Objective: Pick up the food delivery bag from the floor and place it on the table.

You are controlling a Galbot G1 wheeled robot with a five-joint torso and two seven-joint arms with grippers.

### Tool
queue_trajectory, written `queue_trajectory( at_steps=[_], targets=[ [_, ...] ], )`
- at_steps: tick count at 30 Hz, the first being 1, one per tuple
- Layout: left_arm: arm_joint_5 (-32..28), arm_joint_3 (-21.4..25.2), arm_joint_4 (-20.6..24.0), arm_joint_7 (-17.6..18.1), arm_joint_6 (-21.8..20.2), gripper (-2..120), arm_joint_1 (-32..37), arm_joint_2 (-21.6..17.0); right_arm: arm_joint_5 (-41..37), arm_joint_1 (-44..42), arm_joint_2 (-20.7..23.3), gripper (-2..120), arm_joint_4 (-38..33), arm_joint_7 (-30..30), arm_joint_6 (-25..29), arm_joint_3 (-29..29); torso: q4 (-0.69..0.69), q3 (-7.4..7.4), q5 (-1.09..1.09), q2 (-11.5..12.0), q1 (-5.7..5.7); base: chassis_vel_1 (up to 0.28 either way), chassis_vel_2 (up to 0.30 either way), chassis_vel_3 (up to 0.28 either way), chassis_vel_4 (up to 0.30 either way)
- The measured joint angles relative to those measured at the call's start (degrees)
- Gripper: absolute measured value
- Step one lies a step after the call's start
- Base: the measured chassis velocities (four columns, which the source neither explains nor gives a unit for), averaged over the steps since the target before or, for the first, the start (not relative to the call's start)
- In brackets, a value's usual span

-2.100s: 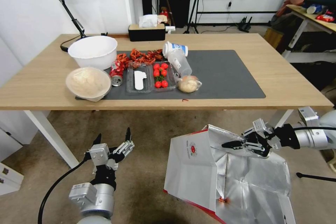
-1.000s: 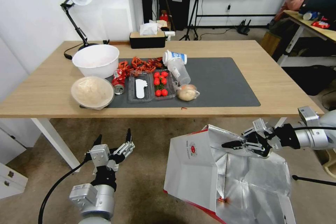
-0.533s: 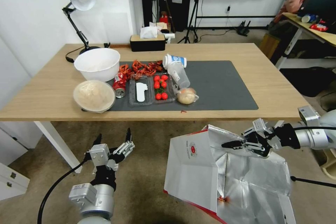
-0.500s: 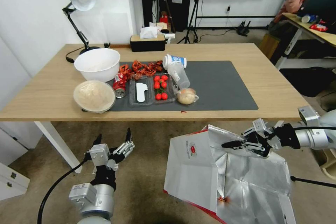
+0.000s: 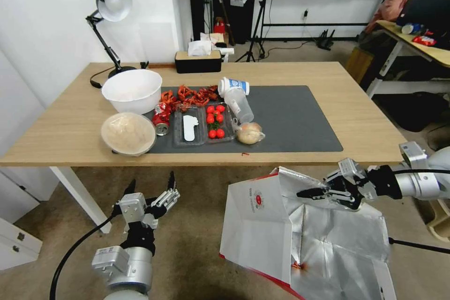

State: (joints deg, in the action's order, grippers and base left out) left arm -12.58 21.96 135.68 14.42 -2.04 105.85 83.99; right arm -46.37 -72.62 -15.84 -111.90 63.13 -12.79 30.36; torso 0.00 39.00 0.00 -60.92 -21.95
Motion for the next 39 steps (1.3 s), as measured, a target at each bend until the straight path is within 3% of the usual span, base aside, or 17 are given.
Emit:
queue_trajectory(
  at_steps=[29,39],
  targets=[
    [0.05,-0.02,0.37,0.96,-0.03,100,0.19,-0.22,-0.81,-0.68,0.09,0,-0.45,0.20,0.04,1.01,0.00,-0.30,0.00,0.51,0.20,0.000,0.000,0.000,0.000],
    [0.13,0.09,0.28,1.30,0.14,100,-0.05,-0.30,-8.71,-1.53,1.33,0,-1.43,-1.26,-0.44,3.71,0.00,-0.36,0.00,0.62,0.25,0.000,0.000,0.000,0.000]
  ],
)
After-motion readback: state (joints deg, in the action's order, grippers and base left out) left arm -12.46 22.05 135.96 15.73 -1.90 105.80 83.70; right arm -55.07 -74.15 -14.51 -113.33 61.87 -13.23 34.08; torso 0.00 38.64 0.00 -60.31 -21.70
